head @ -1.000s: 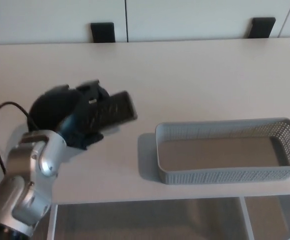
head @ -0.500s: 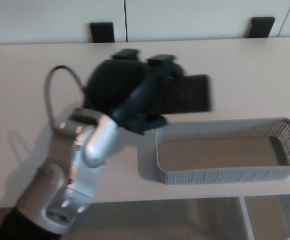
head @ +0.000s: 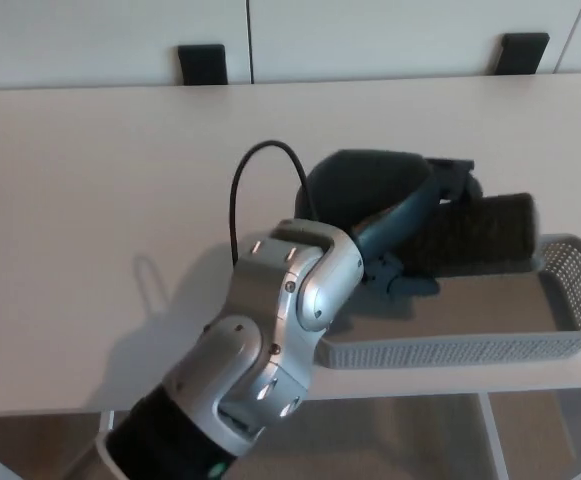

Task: The robot walks towards a desk on which an eraser is kept on the left hand side and a container is kept on the right hand side. The robot picks up the eraser using its left hand and places it in the container.

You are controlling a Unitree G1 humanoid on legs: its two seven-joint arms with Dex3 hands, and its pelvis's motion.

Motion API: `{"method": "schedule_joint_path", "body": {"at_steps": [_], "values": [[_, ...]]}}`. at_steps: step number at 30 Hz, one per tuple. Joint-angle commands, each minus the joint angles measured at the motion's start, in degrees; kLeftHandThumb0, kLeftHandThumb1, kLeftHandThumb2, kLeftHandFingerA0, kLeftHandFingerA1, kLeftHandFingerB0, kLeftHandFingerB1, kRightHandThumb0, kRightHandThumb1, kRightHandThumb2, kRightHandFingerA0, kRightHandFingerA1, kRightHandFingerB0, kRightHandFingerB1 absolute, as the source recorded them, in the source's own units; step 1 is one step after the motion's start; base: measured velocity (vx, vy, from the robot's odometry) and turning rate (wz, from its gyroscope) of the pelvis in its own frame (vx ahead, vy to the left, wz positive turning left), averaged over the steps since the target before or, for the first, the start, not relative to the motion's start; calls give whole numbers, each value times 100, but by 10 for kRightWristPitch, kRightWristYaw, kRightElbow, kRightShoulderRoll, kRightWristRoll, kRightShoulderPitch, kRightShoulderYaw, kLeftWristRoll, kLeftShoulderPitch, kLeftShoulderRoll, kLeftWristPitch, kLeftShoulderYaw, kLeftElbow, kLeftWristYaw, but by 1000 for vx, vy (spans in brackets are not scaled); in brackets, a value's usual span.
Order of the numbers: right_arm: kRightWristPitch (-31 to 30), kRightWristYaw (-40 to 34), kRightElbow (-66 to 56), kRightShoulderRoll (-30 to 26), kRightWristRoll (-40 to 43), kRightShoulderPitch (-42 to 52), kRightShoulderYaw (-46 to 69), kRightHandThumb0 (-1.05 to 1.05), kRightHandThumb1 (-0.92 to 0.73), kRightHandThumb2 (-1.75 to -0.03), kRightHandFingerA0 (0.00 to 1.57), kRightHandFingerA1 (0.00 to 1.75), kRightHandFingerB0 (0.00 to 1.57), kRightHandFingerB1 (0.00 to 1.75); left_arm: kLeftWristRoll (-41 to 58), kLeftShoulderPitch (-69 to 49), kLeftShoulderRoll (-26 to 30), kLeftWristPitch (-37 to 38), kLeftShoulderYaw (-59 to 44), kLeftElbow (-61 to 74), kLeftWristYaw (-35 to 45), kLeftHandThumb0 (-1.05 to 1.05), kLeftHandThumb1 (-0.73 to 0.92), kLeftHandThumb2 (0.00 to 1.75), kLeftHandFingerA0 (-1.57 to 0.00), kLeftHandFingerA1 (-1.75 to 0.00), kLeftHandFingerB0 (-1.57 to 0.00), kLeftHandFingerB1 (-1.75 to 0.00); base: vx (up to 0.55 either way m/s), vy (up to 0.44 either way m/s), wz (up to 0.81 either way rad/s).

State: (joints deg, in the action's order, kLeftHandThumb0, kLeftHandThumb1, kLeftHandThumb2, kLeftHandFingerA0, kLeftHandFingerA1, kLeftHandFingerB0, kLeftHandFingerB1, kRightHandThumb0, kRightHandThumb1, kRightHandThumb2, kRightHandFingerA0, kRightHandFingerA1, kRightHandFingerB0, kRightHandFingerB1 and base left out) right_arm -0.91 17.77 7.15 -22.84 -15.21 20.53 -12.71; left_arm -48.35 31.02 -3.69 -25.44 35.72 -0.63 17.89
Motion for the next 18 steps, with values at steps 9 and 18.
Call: {"method": "schedule_joint_path", "body": {"at_steps": [9, 18], "values": [[-18, 12, -9, -13, -8, -10, 0, -24, -42, -52, 89, 51, 70, 46, 5, -15, -27, -41, -14, -76, -35, -42, 71, 61, -89, -99, -59, -45, 0, 0, 0], [-20, 20, -16, -21, -13, -18, -1, -24, -43, -53, 88, 50, 69, 45, -12, 3, 26, -76, 17, -23, 93, -100, 86, 65, 0, 0, 0, 0, 0, 0, 0]]}}
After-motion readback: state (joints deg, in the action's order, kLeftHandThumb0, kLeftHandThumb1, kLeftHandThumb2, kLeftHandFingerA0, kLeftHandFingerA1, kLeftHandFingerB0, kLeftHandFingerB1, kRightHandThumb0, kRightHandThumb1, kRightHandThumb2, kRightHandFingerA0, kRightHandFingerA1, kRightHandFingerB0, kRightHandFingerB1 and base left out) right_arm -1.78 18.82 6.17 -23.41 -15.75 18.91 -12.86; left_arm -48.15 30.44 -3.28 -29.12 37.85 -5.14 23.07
